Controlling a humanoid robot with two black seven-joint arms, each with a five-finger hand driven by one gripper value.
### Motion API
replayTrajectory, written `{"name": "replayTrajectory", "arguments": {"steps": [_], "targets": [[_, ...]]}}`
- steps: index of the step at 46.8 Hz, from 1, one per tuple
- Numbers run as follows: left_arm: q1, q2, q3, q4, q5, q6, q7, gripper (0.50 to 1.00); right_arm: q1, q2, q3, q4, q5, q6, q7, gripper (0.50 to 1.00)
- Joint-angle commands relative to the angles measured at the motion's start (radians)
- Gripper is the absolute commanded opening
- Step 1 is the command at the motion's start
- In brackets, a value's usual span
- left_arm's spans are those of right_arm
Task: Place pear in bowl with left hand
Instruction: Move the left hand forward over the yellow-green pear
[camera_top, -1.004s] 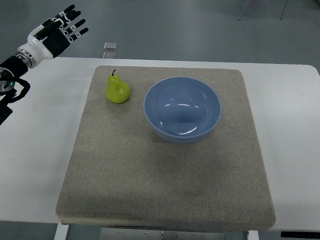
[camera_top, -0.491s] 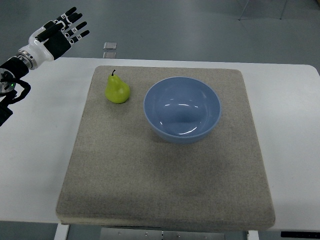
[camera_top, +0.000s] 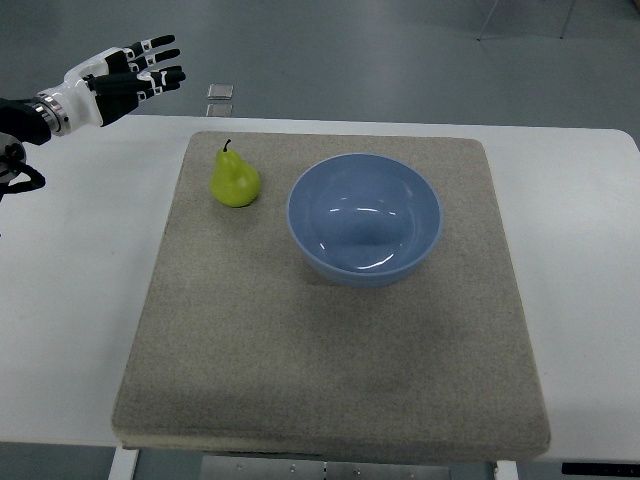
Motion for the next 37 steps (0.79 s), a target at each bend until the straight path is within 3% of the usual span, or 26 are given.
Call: {"name": "replayTrajectory", "arguments": {"steps": [1,9,22,32,37], "targets": [[-0.019,0.002,0.0,-0.002,0.161,0.0,-0.055,0.994,0.0,0.0,0.0,0.0,0.0,0.0,0.0,0.924],[-0.066,0.04,0.002,-0.009,0.365,0.0,-0.102,0.994,0.0,0.0,0.0,0.0,0.0,0.0,0.0,0.924],[-0.148,0.072,0.182,-0.154,0.59,0.006,-0.13,0.994,0.0,0.0,0.0,0.0,0.0,0.0,0.0,0.924],[-0.162,0.068,0.308,-0.285,0.819,0.23,-0.182,0.994,0.0,0.0,0.0,0.0,0.0,0.0,0.0,0.926],[-0.162,0.06,0.308,-0.303,0.946,0.255,-0.182,0.994,0.0,0.0,0.0,0.0,0.0,0.0,0.0,0.924]]}}
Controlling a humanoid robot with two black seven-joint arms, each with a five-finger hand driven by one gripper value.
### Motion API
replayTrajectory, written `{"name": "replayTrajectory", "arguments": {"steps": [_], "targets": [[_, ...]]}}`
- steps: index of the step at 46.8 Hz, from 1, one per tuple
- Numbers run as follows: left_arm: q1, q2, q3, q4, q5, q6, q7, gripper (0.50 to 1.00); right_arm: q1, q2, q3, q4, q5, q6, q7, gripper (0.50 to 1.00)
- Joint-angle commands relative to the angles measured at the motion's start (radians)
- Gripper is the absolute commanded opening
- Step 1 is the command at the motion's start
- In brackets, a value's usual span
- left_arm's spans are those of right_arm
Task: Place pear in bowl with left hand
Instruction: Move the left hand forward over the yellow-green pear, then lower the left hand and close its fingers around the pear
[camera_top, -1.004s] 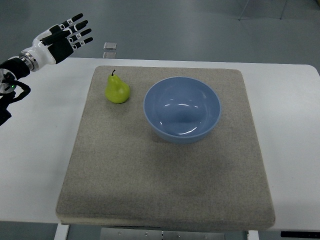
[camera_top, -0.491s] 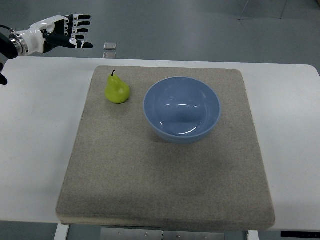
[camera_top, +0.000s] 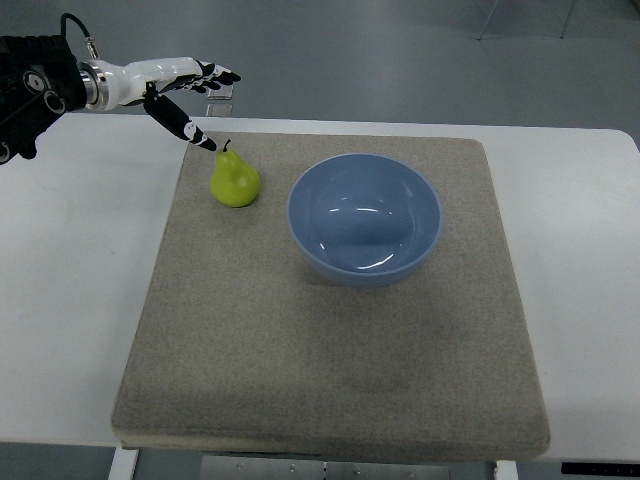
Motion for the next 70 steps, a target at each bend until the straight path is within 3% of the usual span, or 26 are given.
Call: {"name": "replayTrajectory", "arguments": {"steps": [1,15,53,60,63,65,70], "targets": [[0.0,-0.009,0.002,-0.011,0.088,0.008,0.0,0.994,0.0,0.0,0.0,0.0,0.0,0.0,0.0,0.924],[-0.007,-0.012,0.042,-0.089,0.245,0.006,0.0,0.994,0.002,0.0,0.0,0.0,0.0,0.0,0.0,0.926],[0.011,-0.055,0.116,-0.078,0.302,0.02,0.003,0.981,0.0,0.0,0.0,0.0,0.0,0.0,0.0,0.926],[0.011,-0.056,0.116,-0.078,0.302,0.02,0.007,0.93,0.0,0.0,0.0,0.0,0.0,0.0,0.0,0.924],[0.011,-0.056,0.116,-0.078,0.302,0.02,0.008,0.859,0.0,0.0,0.0,0.0,0.0,0.0,0.0,0.924],[0.011,-0.056,0.116,-0.078,0.302,0.02,0.01,0.851,0.0,0.0,0.0,0.0,0.0,0.0,0.0,0.924],[0.011,-0.059,0.119,-0.078,0.303,0.02,0.014,0.774,0.0,0.0,0.0,0.0,0.0,0.0,0.0,0.924]]}}
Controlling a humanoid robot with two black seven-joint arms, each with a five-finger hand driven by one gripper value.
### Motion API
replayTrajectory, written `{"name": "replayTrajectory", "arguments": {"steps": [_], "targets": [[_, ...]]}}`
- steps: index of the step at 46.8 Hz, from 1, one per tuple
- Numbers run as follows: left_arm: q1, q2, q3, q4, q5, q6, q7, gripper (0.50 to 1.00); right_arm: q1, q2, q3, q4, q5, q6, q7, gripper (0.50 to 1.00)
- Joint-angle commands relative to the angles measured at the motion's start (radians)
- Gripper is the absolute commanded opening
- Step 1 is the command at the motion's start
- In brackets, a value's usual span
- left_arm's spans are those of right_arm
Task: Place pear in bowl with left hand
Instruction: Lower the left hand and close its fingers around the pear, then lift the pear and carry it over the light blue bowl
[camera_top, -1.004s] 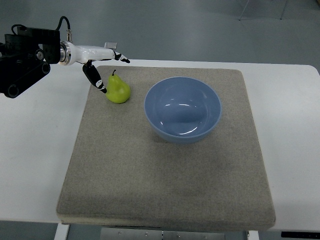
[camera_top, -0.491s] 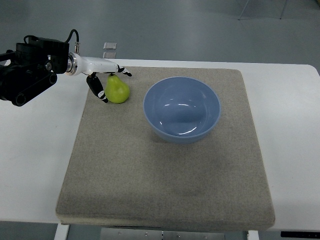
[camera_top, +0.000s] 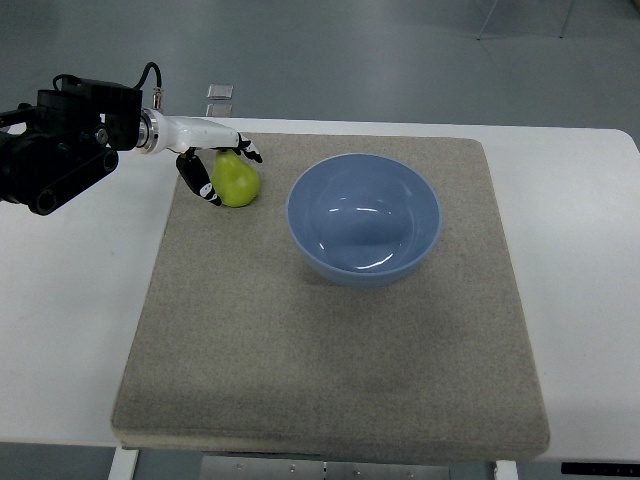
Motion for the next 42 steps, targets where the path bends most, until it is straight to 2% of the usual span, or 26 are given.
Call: {"name": "replayTrajectory", "arguments": {"steps": [1,6,10,13,42], "targets": [[0.002,-0.003,0.002,0.0,0.002,0.0,0.003,0.757,0.0,0.0,0.0,0.0,0.0,0.0,0.0,0.924],[0.002,-0.001,0.002,0.001,0.002,0.0,0.005,0.669,0.0,0.0,0.0,0.0,0.0,0.0,0.0,0.924],[0.0,0.0,0.002,0.003,0.002,0.0,0.005,0.583,0.0,0.0,0.0,0.0,0.0,0.0,0.0,0.924],[0.0,0.002,0.002,0.003,0.0,0.0,0.005,0.5,0.0,0.0,0.0,0.0,0.0,0.0,0.0,0.924],[-0.06,0.012,0.001,-0.011,-0.002,0.0,0.005,0.5,0.0,0.0,0.0,0.0,0.0,0.0,0.0,0.924]]}}
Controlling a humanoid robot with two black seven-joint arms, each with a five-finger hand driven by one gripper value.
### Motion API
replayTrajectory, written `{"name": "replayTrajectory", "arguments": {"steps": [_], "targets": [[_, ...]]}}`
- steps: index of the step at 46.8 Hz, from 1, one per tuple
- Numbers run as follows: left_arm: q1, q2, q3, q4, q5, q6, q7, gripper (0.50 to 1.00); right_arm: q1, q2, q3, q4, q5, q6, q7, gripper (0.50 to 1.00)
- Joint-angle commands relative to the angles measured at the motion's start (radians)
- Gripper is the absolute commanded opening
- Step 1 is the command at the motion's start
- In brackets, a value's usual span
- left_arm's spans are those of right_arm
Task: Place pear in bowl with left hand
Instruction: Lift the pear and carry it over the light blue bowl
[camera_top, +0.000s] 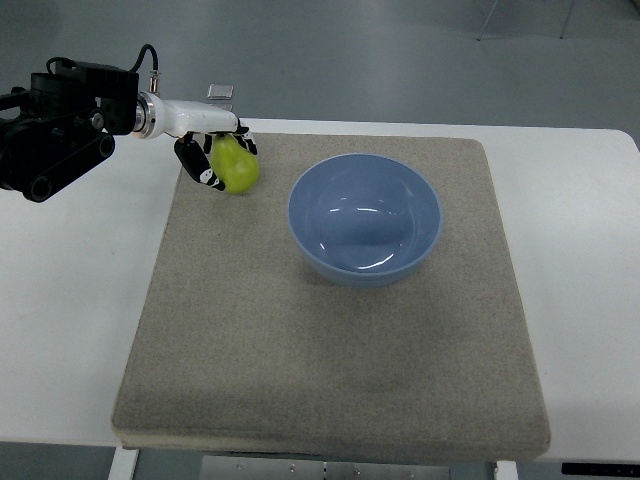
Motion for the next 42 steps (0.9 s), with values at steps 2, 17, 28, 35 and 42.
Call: {"name": "replayTrajectory", "arguments": {"steps": [2,17,28,35,42], "targets": [[-0.017,0.003,0.001,-0.006,-0.002,-0.002,0.0,0.5,0.0,0.0,0.0,0.0,0.0,0.0,0.0,0.924],[-0.143,0.132,-0.011,-0.253,-0.01,-0.009,-0.002,0.5,0.0,0.0,0.0,0.0,0.0,0.0,0.0,0.924],[-0.186,0.162,-0.011,-0.488,-0.012,-0.014,0.0,0.5,0.0,0.0,0.0,0.0,0.0,0.0,0.0,0.924],[-0.193,0.13,-0.01,-0.575,-0.001,-0.015,0.0,0.5,0.0,0.0,0.0,0.0,0.0,0.0,0.0,0.924],[-0.18,0.054,-0.008,-0.561,0.047,-0.015,0.003,0.5,0.0,0.0,0.0,0.0,0.0,0.0,0.0,0.924]]}}
